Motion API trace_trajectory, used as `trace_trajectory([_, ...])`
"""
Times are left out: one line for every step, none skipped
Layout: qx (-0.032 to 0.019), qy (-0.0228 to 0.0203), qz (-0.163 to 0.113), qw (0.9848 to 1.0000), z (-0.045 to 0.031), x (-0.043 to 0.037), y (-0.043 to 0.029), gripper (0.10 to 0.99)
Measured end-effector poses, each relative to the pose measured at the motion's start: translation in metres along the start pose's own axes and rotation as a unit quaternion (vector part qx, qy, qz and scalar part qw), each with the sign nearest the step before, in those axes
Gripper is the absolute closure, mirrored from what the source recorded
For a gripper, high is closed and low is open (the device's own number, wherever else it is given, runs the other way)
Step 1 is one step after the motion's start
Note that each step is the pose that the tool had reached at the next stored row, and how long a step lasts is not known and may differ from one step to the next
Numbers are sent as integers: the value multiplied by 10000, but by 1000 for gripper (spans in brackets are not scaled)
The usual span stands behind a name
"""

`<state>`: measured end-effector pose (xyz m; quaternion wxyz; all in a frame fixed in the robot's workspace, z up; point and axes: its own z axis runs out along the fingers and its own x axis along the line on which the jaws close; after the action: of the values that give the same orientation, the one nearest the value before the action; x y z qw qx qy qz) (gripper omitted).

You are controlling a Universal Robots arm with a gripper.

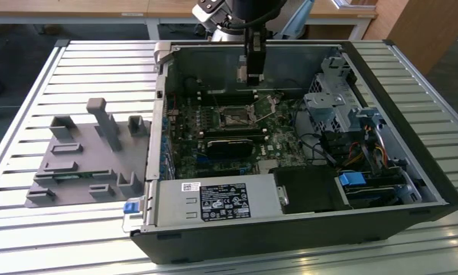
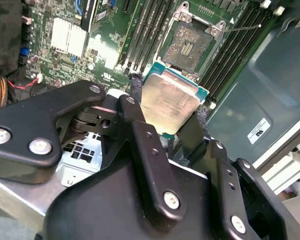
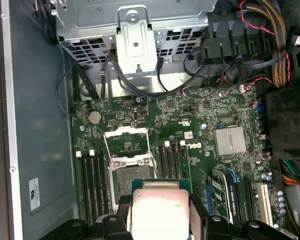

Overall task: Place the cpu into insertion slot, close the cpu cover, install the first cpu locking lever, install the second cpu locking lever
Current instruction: 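Place the cpu into insertion slot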

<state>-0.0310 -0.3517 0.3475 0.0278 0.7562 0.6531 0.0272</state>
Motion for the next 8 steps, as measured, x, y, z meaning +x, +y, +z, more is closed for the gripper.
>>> trace_trajectory([0, -4, 45, 10000, 2, 0, 0, 545])
trace_trajectory([0, -8, 89, 10000, 4, 0, 0, 545])
trace_trajectory([-1, -12, 134, 9999, 6, 0, -1, 545])
trace_trajectory([-1, -16, 178, 9998, 8, 0, -1, 545])
trace_trajectory([-1, -20, 222, 9998, 9, 0, -1, 545])
trace_trajectory([-2, -24, 266, 9996, 11, 0, -1, 545])
trace_trajectory([-2, -28, 309, 9995, 13, 1, -1, 545])
trace_trajectory([-2, -33, 355, 9994, 15, 1, -1, 545])
